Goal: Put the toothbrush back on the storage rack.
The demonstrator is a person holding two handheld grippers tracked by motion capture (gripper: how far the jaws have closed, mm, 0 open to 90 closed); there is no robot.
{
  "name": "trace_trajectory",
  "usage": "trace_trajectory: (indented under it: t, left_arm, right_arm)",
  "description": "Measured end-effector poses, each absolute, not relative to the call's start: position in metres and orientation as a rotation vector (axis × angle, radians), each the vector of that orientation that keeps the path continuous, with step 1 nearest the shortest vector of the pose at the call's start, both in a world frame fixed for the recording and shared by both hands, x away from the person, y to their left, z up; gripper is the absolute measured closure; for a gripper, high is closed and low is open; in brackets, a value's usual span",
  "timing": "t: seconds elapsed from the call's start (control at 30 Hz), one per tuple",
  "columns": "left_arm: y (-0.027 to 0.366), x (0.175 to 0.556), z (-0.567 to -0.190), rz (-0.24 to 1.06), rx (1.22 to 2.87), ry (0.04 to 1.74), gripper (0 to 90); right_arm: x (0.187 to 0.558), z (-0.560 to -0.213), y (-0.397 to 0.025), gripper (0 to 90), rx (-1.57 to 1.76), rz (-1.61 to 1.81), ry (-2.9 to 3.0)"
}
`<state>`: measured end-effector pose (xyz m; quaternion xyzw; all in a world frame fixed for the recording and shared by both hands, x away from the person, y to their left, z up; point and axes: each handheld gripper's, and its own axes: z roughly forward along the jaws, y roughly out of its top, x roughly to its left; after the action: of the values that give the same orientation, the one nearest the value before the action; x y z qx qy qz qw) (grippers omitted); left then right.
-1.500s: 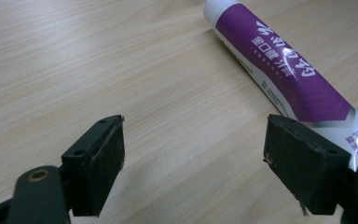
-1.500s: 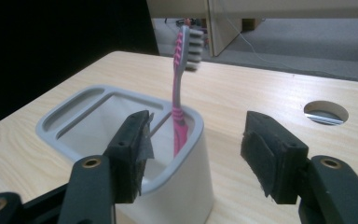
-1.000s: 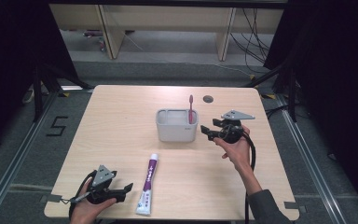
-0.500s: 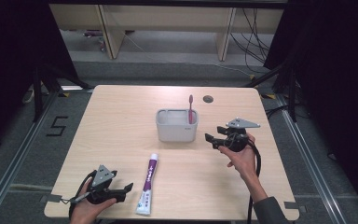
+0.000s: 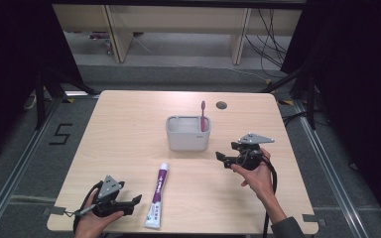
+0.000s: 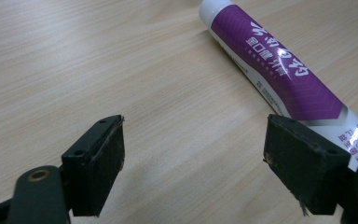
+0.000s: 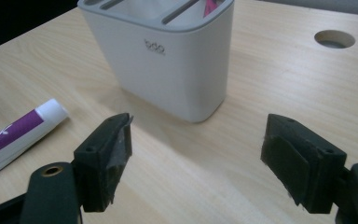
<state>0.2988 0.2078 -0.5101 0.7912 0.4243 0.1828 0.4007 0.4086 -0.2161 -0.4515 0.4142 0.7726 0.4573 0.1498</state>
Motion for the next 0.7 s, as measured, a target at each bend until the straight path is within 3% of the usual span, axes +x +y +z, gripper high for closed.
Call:
trace_trajectory:
  t: [0.7]
  left_arm:
    - [0.207,0.299,-0.511,0.458,2.003,1.077,19.8]
  right_arm:
    - [0.363,-0.470,-0.226,25.3,1.156,1.231,2.286]
